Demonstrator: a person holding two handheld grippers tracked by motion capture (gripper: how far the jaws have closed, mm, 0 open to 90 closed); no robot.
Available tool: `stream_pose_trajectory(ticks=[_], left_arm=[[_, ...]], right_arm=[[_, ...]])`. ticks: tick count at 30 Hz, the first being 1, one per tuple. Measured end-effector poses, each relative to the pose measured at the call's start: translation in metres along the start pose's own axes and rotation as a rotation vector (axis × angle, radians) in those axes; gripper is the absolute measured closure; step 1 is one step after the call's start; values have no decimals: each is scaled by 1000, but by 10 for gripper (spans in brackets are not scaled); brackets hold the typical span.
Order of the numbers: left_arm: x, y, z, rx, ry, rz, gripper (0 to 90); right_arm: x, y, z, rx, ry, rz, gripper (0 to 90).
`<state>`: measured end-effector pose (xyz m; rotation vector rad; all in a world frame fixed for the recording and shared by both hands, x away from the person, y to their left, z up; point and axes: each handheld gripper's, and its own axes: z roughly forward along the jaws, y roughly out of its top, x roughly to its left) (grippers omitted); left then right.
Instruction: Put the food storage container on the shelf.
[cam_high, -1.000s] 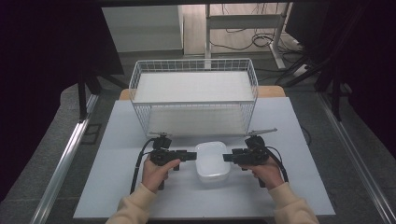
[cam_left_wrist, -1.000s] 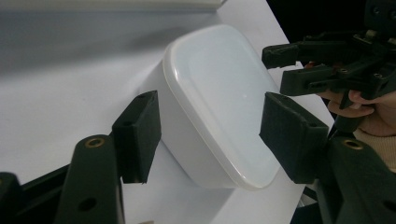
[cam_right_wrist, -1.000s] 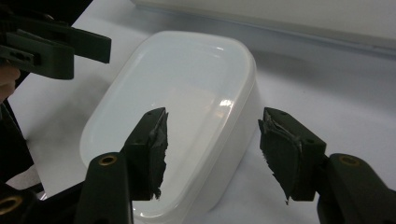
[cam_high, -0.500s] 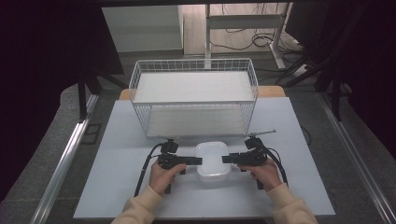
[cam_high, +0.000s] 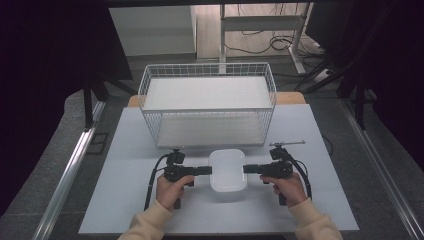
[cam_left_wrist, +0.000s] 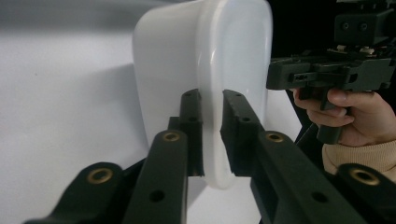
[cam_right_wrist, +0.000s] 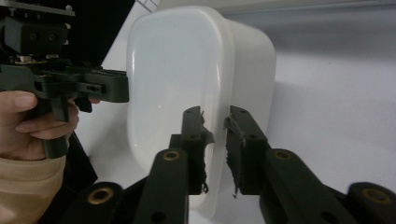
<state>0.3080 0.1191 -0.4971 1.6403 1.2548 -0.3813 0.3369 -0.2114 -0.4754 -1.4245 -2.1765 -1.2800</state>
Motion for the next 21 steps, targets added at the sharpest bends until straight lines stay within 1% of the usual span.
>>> stream_pose_trajectory(ticks=[1,4,7,12,14,16,21], left_arm=[[-2,0,0,2,12,10,797],[-5,-1,0,2,26,20,796],[-7,0,-3,-6,13,31,798],[-16,2,-12,-21,17,74,801],[-20,3,-15,-32,15,96,802],[-23,3,-19,-38,14,109,803],[-34,5,-26,-53,29,159,804]], right_arm=[[1,0,-1,-5,2,-4,787],[3,-1,-1,-5,-5,-14,788],[4,-1,-3,-11,2,-21,788],[9,0,-8,-38,19,-45,789],[13,0,-10,-50,23,-63,788],[16,1,-13,-61,26,-79,789],[26,4,-20,-90,25,-127,788]])
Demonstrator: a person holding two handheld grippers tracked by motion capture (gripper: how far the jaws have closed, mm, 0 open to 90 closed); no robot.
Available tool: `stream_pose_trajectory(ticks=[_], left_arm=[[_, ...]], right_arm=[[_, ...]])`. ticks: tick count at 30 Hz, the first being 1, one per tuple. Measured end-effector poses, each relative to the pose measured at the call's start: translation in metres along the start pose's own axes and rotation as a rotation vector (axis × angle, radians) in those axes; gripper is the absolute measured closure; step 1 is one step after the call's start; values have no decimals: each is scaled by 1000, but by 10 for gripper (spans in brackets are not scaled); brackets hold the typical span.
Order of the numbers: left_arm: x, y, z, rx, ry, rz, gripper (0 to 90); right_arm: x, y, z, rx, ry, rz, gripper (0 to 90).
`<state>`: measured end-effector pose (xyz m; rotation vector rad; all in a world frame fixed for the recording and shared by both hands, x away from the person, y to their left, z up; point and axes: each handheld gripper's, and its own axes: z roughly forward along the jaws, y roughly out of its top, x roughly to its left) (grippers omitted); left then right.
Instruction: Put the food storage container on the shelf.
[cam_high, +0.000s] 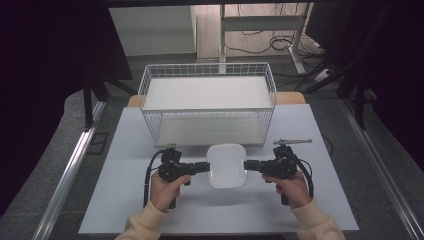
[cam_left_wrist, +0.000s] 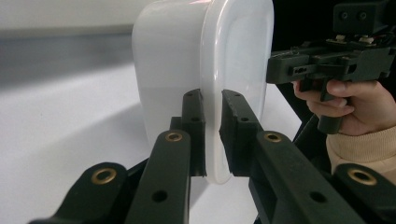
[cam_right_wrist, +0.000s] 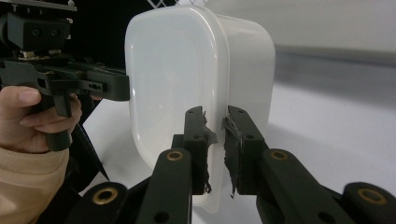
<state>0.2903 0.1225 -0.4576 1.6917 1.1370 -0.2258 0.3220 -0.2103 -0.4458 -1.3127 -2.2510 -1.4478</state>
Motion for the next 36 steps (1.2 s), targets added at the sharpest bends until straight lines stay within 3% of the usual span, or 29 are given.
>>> stream_pose_trajectory(ticks=[5,12,19,29,36], left_arm=[[-9,4,-8,-20,8,37,805],[-26,16,-26,-52,25,122,807],[-31,24,-34,-64,34,155,806],[-41,51,-46,-71,58,210,806],[-41,65,-57,-87,50,212,807]], right_arm=[[10,4,-6,-25,-6,-50,788],[28,14,-16,-84,2,-119,788],[42,26,-22,-103,-27,-193,788],[51,46,-26,-139,-29,-216,788],[60,66,-27,-149,-26,-236,788]])
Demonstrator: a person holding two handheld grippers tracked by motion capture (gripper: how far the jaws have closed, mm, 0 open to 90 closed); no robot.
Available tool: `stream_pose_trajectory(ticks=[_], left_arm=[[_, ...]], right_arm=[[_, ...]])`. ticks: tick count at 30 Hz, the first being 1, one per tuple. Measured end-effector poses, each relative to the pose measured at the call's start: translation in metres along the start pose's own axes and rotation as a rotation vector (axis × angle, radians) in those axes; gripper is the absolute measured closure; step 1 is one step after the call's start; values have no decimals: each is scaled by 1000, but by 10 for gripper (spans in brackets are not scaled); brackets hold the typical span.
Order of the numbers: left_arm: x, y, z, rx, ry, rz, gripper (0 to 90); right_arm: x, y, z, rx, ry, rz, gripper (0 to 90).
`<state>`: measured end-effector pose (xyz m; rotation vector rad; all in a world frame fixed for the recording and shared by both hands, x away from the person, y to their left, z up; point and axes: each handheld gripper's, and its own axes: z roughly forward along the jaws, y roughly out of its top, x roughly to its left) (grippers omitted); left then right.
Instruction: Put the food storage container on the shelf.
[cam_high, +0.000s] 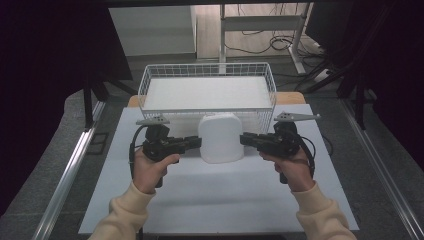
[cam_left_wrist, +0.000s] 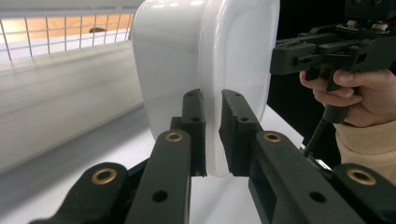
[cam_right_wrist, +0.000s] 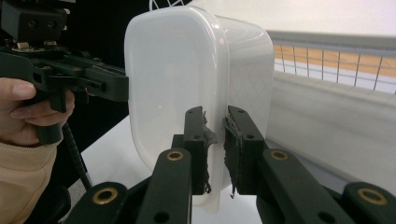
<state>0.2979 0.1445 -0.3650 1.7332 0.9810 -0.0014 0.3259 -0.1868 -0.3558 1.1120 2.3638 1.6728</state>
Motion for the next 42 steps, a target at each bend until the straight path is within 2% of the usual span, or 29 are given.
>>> stream_pose_trajectory(ticks=[4,6,13,17,22,27,28,29,31,33,34,35,39,40,42], left_arm=[[2,7,-3,-2,-4,-4,807],[4,16,-6,-3,-8,-6,807],[3,41,-12,-8,5,16,808],[4,50,-13,-12,3,22,808],[7,68,-14,-8,2,38,808],[13,92,-15,-9,-9,26,809],[13,92,-15,-9,-9,26,809],[18,102,-15,-8,-11,23,809],[23,113,-15,-4,-16,25,808],[30,122,-14,-4,-25,11,808],[30,122,-14,-4,-25,11,809],[36,130,-12,-2,-37,-4,809],[47,139,-9,-2,-52,-32,810],[53,143,-6,6,-53,-44,810],[56,144,-4,8,-52,-51,810]], right_arm=[[1,8,2,-1,-2,-2,788],[2,17,4,-5,-3,-8,787],[1,39,4,-23,-7,-12,786],[1,47,3,-27,-10,-15,787],[-1,63,3,-32,-14,-13,787],[-7,84,4,-32,-9,-1,786],[-8,89,5,-32,-9,2,787],[-10,96,7,-30,-10,6,786],[-12,105,9,-30,-12,10,786],[-16,114,12,-23,-13,20,786],[-16,114,12,-23,-13,20,786],[-22,124,16,-16,-10,37,786],[-32,137,24,5,-5,70,785],[-34,140,26,11,-8,77,784],[-39,144,31,27,-15,95,784]])
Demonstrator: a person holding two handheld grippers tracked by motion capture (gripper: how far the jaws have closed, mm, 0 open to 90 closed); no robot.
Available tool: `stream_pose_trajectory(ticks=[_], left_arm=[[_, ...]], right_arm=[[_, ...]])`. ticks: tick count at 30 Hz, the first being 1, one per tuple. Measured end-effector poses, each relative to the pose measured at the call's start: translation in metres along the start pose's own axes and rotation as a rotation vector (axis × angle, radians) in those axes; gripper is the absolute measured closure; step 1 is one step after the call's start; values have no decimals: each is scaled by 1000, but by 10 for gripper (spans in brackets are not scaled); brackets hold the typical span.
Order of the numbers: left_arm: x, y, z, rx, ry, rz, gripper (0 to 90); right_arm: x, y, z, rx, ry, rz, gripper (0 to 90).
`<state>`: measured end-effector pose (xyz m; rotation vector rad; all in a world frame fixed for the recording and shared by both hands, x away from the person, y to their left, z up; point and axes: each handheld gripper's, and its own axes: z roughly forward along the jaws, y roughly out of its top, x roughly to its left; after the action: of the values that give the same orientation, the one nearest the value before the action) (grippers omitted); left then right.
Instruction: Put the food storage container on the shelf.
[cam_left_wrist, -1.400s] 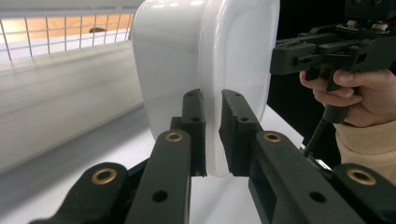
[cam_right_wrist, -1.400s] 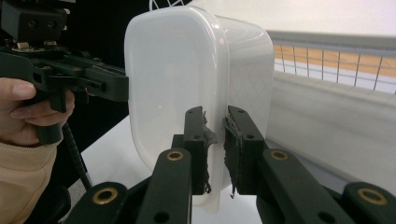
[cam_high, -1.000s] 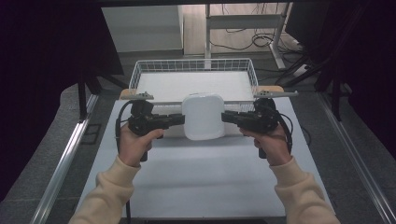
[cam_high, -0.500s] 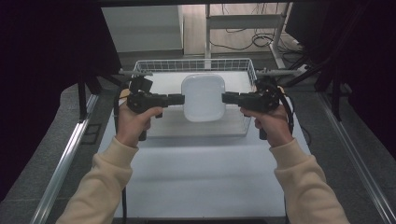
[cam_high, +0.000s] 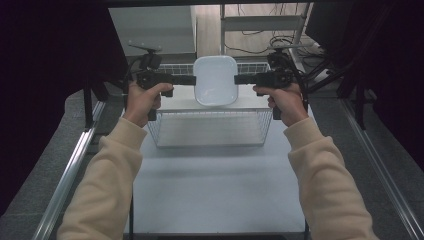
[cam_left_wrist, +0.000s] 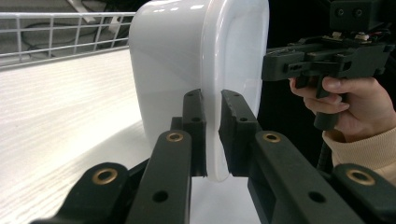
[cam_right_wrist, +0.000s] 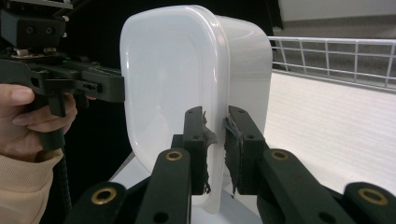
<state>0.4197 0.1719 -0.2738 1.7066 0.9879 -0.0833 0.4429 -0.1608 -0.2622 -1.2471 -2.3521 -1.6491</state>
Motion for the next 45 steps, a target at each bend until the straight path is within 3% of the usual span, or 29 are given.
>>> stream_pose_trajectory(ticks=[9,12,17,18,21,27,29,35,36,38,39,40,45], left_arm=[[31,6,21,68,-7,-93,811],[42,11,24,58,-31,-140,810],[64,19,32,57,-57,-252,799],[64,19,32,57,-57,-252,792],[79,22,39,45,-80,-332,772],[94,21,47,2,-87,-402,734],[95,20,48,-7,-53,-390,782],[94,17,52,-11,-60,-374,705],[94,17,52,-11,-60,-374,682],[89,19,51,-37,-22,-347,573],[89,19,51,-37,-22,-347,518],[81,20,47,-52,15,-306,474],[57,15,28,-80,70,-192,360]], right_arm=[[-28,4,24,78,-12,102,773],[-36,7,30,83,-9,142,770],[-46,21,40,109,-15,202,758],[-47,24,43,118,-17,217,753],[-52,30,50,139,-30,269,729],[-66,31,61,115,-28,395,715],[-68,30,63,113,-40,401,696],[-70,27,64,87,-37,408,686],[-69,27,64,86,-42,398,653],[-65,26,63,77,-45,379,527],[-62,26,61,66,-50,359,483],[-58,26,59,52,-57,328,445],[-31,23,38,-26,-71,149,323]])
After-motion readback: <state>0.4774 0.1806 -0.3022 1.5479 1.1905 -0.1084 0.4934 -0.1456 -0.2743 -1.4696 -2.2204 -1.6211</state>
